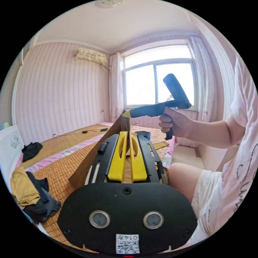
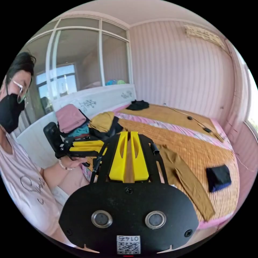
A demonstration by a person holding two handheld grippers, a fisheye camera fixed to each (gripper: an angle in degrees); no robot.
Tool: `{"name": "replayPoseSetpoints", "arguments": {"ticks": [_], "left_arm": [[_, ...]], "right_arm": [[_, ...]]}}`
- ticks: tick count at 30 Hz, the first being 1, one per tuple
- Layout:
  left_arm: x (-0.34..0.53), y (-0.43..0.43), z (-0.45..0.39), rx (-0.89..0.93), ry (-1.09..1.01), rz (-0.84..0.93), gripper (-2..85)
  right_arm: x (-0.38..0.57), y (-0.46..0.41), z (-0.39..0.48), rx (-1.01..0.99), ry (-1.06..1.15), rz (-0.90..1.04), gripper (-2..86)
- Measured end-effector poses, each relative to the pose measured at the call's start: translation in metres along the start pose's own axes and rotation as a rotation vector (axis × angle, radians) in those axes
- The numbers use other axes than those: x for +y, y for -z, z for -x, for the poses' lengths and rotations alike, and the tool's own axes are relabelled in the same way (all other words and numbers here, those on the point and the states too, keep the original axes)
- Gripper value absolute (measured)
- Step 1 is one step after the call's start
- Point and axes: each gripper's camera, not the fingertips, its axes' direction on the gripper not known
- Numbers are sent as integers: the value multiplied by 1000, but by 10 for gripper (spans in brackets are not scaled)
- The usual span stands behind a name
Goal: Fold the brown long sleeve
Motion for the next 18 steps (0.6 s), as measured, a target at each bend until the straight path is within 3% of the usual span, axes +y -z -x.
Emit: {"name": "replayPoseSetpoints", "arguments": {"ticks": [6,11,18], "left_arm": [[43,-123,-61,242,-7,396,-10],[52,-157,-70,292,19,527,-10],[4,-175,-62,343,24,447,-1]], "right_arm": [[133,-58,-80,57,-252,442,-1],[154,-75,-108,-20,-335,441,-1],[142,-53,-132,54,-280,384,2]]}}
